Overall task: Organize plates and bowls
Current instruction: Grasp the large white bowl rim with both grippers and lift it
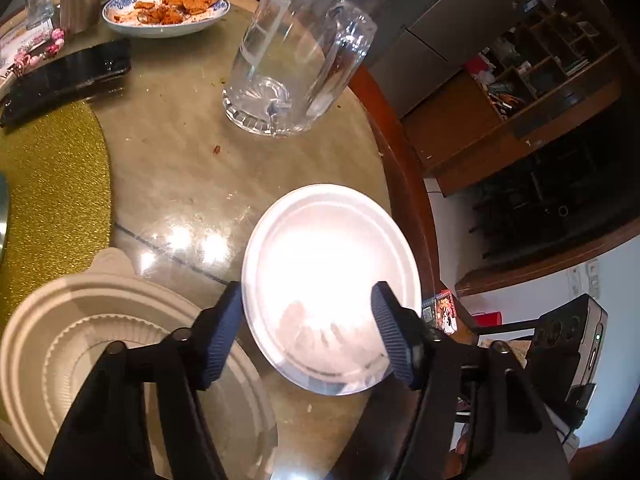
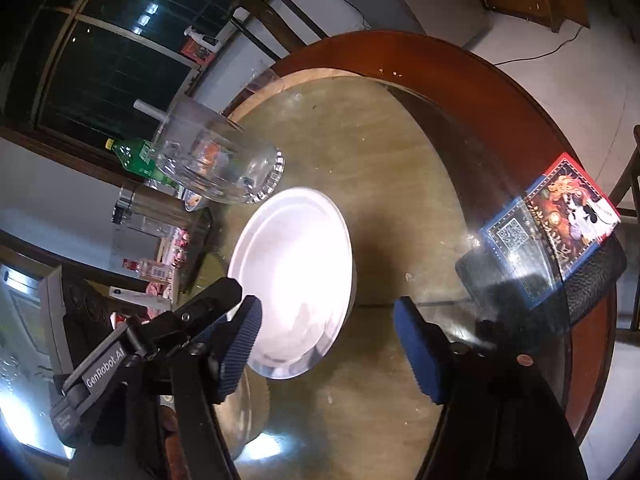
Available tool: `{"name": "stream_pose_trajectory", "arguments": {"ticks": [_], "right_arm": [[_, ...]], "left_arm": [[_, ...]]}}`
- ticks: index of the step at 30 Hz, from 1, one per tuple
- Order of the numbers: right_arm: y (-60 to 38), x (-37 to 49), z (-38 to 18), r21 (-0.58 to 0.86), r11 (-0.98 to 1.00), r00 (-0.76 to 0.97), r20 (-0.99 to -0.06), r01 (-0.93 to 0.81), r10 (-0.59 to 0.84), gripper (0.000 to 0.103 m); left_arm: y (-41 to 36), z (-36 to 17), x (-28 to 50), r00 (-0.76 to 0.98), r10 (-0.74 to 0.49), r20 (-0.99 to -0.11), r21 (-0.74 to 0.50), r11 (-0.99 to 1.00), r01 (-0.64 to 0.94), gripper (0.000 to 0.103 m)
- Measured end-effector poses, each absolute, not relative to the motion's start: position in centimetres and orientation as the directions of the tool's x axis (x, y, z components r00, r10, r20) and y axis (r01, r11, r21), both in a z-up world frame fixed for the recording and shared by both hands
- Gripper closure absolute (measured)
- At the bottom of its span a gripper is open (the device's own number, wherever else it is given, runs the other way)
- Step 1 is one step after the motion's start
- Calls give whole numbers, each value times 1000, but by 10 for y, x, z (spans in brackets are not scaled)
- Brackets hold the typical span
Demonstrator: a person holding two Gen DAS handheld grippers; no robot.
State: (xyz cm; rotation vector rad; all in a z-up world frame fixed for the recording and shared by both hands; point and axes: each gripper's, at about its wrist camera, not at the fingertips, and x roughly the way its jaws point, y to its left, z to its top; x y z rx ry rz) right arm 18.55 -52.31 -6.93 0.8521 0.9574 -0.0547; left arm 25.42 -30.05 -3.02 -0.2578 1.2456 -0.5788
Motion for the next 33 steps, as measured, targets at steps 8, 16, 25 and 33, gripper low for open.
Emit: {"name": "stream_pose_trajectory", "arguments": {"ticks": [8, 16, 25, 33], "right_arm": [[-518, 190, -77, 572, 723, 567, -766, 386, 303, 73], [-506, 178, -67, 547, 758, 588, -761, 356, 274, 84], [-464, 156, -28, 523, 813, 635, -725, 256, 267, 86], [-394, 140, -8, 499, 858, 633, -705, 125, 318, 86]], "left_arm": [[-312, -37, 247, 185, -493, -850, -424, 848, 317, 81], [-309, -13, 228, 281, -448, -849, -328, 862, 386, 88], [-265, 13, 205, 376, -434, -819, -299, 881, 366, 88], [-194, 25, 170, 471, -394, -789, -290, 915, 279, 88]]}}
